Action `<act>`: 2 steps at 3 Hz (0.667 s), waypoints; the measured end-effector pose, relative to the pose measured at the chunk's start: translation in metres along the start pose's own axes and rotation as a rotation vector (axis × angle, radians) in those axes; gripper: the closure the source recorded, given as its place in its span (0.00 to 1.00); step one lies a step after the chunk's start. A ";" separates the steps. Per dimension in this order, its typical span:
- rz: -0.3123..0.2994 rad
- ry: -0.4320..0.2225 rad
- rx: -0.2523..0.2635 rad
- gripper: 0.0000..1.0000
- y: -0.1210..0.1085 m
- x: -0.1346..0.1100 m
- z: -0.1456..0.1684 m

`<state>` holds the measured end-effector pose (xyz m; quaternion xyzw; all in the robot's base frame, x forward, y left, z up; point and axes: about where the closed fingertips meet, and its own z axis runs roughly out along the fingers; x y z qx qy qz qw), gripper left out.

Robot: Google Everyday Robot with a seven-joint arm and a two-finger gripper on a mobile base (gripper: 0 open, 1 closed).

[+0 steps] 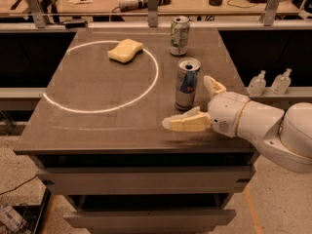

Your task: Move redbull can near 7up can

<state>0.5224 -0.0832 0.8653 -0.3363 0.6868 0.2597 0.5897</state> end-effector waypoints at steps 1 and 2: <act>0.018 -0.016 -0.009 0.00 -0.003 0.004 0.010; 0.032 -0.040 -0.012 0.19 -0.005 0.006 0.016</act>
Offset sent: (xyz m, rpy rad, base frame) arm 0.0206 0.0065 -0.0146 0.0855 -0.0019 0.0022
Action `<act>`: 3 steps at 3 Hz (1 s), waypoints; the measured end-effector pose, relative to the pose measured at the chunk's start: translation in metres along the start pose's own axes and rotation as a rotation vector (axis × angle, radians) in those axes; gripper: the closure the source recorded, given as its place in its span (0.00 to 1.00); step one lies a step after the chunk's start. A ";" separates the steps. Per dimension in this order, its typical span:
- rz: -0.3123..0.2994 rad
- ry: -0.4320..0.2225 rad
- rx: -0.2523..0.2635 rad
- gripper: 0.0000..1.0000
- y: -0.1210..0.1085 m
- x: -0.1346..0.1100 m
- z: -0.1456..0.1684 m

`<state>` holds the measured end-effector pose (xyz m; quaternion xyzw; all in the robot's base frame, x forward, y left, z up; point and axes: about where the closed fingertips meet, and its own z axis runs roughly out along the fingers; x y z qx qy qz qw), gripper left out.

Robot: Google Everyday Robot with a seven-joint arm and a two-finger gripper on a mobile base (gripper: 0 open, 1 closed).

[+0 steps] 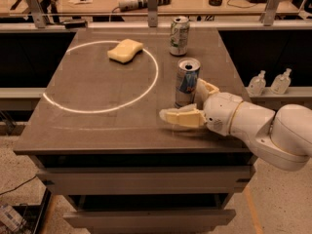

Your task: Move redbull can near 7up can

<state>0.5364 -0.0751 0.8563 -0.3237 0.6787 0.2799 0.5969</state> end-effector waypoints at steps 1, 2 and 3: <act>-0.006 -0.018 -0.021 0.41 -0.001 -0.003 0.006; -0.027 -0.009 -0.041 0.65 0.000 -0.010 0.011; -0.059 -0.014 -0.027 0.88 -0.010 -0.028 0.018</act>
Offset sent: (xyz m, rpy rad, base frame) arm 0.0101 0.0103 0.0151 -0.0339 -0.0266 0.0624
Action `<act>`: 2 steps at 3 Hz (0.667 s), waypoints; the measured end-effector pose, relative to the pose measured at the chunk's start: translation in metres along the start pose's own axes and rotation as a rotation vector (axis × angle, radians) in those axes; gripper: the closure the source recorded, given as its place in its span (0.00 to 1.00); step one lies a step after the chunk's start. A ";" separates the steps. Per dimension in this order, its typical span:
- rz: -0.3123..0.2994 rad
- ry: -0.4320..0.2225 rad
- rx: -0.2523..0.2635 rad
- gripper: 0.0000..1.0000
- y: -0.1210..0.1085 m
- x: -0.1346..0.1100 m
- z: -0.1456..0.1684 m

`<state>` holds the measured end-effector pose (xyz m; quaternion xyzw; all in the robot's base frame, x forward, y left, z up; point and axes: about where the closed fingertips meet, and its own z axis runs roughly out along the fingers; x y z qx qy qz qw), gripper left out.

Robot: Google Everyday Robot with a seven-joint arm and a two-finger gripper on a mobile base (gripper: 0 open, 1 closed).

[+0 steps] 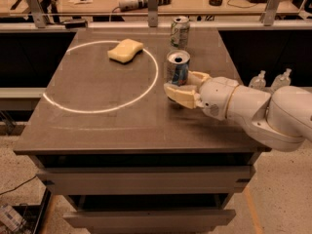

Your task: Move redbull can near 7up can

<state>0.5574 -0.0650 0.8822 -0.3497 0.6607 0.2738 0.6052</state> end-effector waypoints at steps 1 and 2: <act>-0.024 -0.015 0.051 1.00 -0.028 -0.019 0.008; -0.058 -0.014 0.130 1.00 -0.066 -0.033 0.009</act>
Offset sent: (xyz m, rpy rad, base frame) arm 0.0973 -0.0634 0.0548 -0.0585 -0.1130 -0.2284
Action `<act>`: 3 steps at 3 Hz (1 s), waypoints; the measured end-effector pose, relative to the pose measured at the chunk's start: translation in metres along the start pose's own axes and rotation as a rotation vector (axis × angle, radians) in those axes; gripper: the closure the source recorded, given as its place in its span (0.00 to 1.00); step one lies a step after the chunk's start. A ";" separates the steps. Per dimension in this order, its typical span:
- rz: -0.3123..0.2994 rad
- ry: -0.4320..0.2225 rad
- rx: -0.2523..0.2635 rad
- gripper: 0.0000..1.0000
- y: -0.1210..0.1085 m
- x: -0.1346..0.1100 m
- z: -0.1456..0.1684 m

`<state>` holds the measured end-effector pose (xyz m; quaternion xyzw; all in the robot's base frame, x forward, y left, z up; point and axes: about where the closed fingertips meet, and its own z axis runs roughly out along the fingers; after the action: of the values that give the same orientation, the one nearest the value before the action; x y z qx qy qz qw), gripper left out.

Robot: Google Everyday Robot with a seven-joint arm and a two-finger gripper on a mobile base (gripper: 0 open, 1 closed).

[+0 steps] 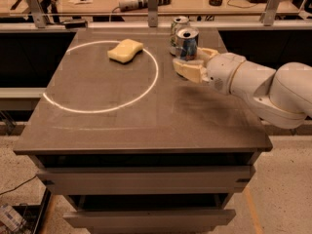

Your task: Move redbull can near 7up can

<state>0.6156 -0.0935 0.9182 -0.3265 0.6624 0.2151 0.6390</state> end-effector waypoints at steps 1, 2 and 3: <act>-0.037 0.026 0.090 1.00 -0.044 -0.007 -0.003; -0.054 0.060 0.179 1.00 -0.089 -0.003 -0.011; -0.034 0.090 0.257 1.00 -0.123 0.007 -0.014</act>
Offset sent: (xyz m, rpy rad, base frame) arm 0.0842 -0.1224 0.0177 -0.1154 -0.0238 -0.2996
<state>0.6933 -0.1896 0.9291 -0.2625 0.7067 0.1027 0.6489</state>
